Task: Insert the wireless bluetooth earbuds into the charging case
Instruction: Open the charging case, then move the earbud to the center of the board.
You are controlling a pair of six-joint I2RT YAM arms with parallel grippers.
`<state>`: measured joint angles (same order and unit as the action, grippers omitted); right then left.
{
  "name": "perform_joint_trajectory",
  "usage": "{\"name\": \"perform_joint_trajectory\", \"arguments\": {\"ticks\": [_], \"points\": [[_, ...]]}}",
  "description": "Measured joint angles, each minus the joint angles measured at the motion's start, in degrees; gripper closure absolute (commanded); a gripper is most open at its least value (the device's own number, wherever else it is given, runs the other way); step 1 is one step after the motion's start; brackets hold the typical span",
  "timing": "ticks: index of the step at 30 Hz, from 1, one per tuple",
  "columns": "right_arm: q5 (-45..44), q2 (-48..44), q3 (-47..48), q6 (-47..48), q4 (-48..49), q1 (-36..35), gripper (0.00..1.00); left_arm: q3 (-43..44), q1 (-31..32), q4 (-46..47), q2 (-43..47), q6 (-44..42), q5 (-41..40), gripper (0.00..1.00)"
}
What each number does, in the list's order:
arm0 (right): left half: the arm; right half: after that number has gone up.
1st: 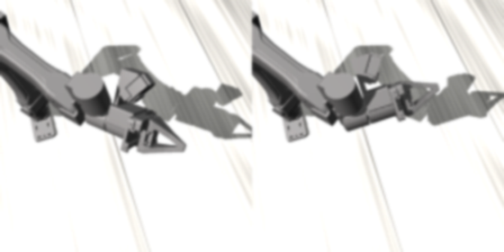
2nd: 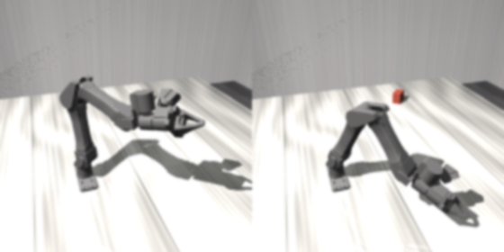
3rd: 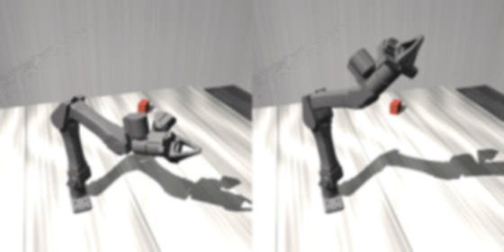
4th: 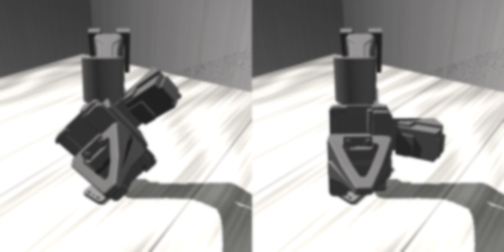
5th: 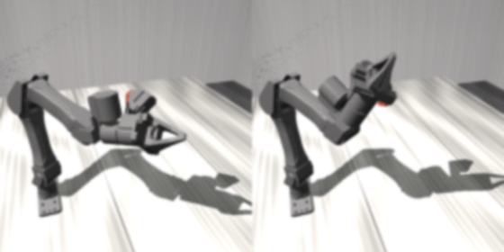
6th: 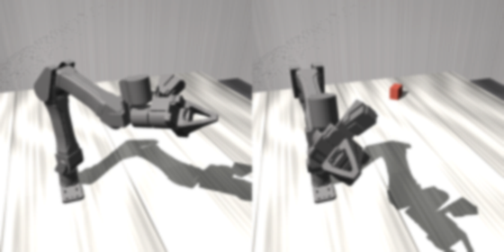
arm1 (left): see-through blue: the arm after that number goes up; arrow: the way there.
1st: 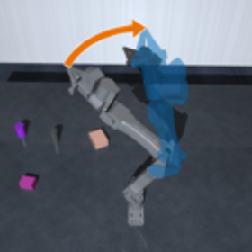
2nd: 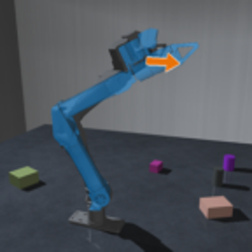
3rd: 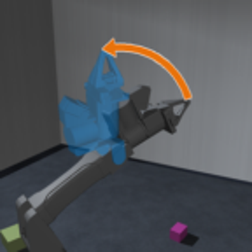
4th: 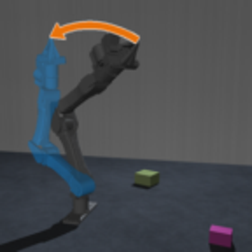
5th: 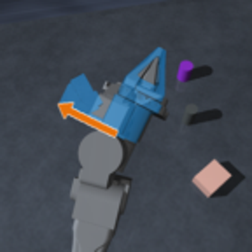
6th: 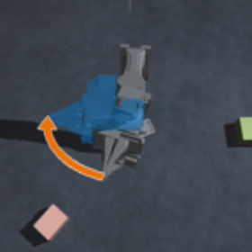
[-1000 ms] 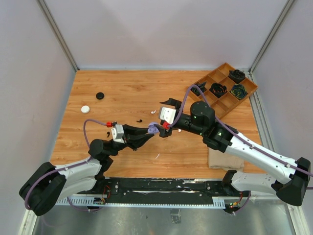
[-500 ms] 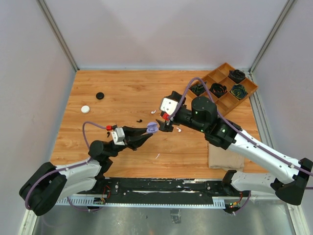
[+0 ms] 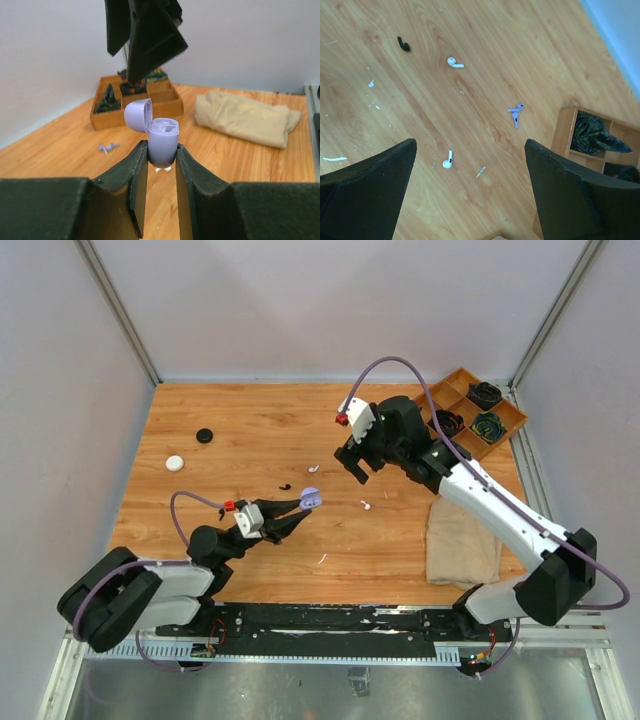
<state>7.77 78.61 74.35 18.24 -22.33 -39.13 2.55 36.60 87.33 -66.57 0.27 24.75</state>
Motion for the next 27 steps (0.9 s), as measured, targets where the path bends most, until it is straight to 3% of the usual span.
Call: {"name": "perform_joint_trajectory", "arguments": {"ticks": [6,20,22,24,27], "points": [[3.1,7.4,2.7,-1.3,-3.2,6.7,0.15,0.0,-2.6,0.0,-8.3,1.1,3.0,1.00],[7.0,33.1,20.5,2.3,-10.5,15.0,0.31,-1.4,-2.8,0.2,-7.7,-0.1,4.3,1.00],[7.3,36.5,23.3,3.1,-11.9,16.0,0.34,-1.5,-2.8,0.2,-7.5,-0.3,4.3,1.00],[7.4,39.8,26.1,4.2,-13.2,17.0,0.46,-1.5,-2.8,0.3,-7.3,-0.3,4.3,1.00],[8.4,42.3,29.1,5.5,-15.3,17.9,0.51,-1.5,-2.8,0.3,-7.3,-0.3,4.3,1.00]]}}
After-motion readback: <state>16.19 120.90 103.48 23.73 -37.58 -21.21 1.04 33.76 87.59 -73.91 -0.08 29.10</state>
